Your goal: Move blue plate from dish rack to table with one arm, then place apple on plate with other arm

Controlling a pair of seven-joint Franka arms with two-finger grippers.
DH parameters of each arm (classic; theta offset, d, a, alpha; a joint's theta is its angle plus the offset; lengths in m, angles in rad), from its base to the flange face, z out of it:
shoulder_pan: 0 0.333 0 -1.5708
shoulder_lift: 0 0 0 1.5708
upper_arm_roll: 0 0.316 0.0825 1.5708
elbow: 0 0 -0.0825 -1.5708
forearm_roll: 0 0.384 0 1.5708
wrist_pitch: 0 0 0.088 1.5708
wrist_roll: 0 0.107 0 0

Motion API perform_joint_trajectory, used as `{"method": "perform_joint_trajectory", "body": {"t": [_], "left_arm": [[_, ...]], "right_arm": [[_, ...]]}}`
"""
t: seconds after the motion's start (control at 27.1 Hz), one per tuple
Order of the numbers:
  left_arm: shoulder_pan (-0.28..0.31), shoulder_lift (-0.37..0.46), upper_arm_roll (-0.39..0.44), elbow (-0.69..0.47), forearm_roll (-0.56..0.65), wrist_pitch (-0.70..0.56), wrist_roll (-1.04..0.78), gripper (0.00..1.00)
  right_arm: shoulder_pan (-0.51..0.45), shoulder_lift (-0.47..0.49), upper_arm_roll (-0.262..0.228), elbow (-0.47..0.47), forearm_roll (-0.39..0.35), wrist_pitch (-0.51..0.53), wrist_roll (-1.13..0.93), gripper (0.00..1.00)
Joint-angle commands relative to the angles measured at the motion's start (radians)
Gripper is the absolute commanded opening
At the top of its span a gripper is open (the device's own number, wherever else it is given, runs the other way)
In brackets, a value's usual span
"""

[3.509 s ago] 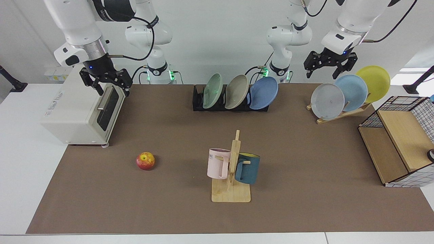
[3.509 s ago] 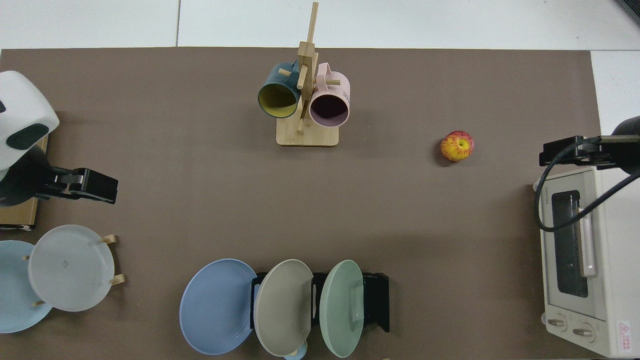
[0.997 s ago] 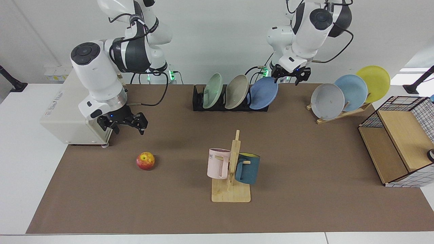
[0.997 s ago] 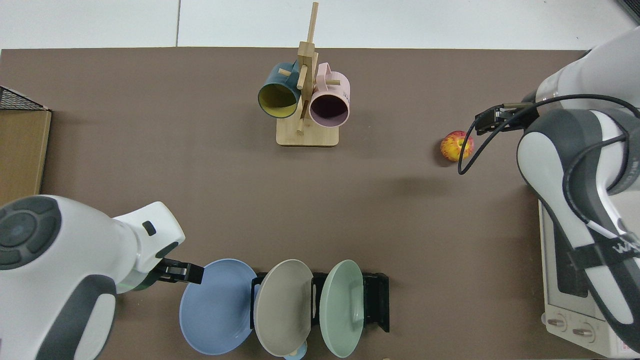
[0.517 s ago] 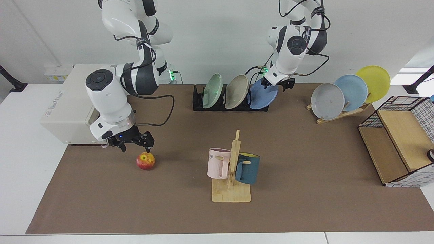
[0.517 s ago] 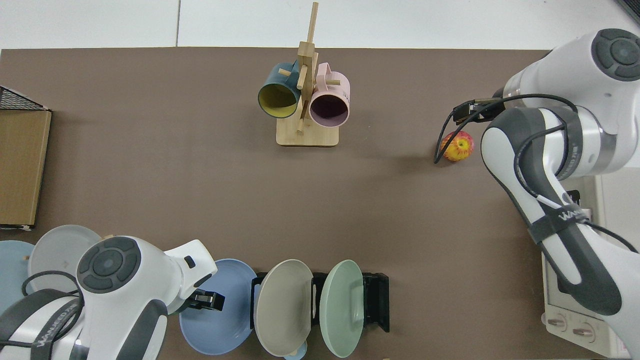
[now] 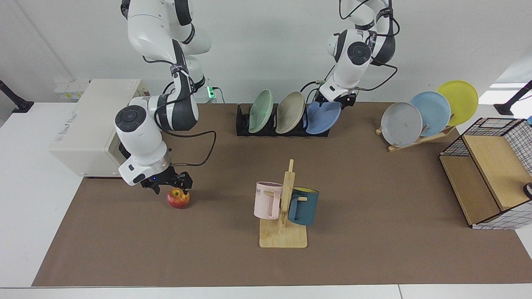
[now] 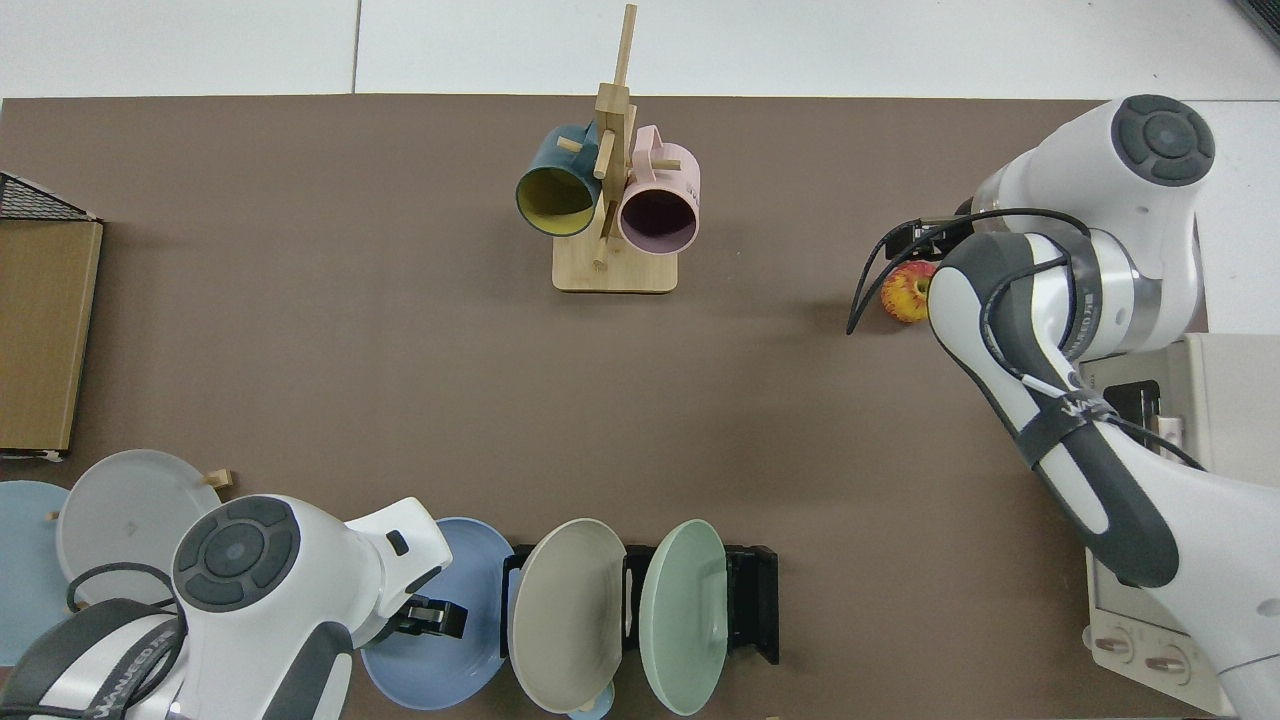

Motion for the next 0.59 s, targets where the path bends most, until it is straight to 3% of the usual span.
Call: {"method": "perform_joint_trajectory", "body": {"t": [0.0,0.26,0.44,0.55], "left_arm": [[-0.016,-0.035,-0.019,-0.022,-0.021,0.017,-0.030,0.98],[-0.014,-0.035,-0.037,-0.012,-0.021,0.007,-0.044,0.88],[-0.014,-0.037,-0.046,-0.006,-0.021,0.006,-0.067,0.59],[-0.013,-0.035,-0.045,-0.002,-0.018,0.006,-0.061,0.50]], "right_arm": [[0.001,0.005,0.002,-0.054,0.005,0.052,0.026,1.00],[0.006,0.008,0.002,-0.105,-0.011,0.090,0.020,1.00],[0.004,0.008,0.002,-0.134,-0.021,0.132,0.017,1.00],[-0.002,0.014,0.002,-0.146,-0.019,0.161,0.017,1.00]]}}
